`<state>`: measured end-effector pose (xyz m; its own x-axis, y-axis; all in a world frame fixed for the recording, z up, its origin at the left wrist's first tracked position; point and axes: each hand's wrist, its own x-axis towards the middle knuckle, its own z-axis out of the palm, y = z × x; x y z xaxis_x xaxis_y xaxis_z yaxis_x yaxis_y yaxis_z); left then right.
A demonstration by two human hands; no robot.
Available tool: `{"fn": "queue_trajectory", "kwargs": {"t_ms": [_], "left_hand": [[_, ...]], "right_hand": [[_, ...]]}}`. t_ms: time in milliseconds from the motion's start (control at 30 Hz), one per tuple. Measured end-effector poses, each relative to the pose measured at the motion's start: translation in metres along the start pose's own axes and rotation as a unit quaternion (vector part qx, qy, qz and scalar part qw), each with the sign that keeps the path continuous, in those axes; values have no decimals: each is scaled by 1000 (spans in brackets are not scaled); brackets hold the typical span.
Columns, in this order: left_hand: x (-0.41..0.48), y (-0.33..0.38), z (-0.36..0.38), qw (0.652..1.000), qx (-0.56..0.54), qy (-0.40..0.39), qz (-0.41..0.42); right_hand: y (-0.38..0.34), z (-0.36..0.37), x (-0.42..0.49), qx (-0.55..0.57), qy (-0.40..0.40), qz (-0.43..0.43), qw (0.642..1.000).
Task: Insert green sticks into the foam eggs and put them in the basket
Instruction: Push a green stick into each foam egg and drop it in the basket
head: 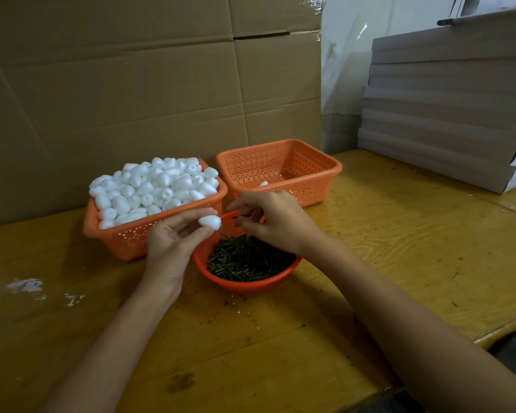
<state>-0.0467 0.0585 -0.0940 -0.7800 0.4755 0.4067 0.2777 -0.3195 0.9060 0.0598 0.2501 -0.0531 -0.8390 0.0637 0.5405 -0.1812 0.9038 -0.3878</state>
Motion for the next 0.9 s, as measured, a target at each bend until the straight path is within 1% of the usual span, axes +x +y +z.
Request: {"fn": "queue_trajectory", "kwargs": {"t_ms": [100, 233, 433, 733, 900], "left_hand": [[0, 2, 2, 1000, -2, 4, -1], [-2, 4, 2, 1000, -18, -14, -6], [-3, 7, 5, 1000, 18, -22, 5], [-3, 10, 7, 1000, -6, -11, 1], [-2, 8, 4, 1000, -5, 0, -14]], "right_hand": [[0, 0, 1, -16, 0, -15, 1000], [0, 1, -1, -12, 10, -18, 1000], [-1, 2, -2, -16, 6, -22, 1000], [-3, 3, -4, -30, 6, -27, 999], [-3, 2, -4, -27, -1, -29, 999]]}}
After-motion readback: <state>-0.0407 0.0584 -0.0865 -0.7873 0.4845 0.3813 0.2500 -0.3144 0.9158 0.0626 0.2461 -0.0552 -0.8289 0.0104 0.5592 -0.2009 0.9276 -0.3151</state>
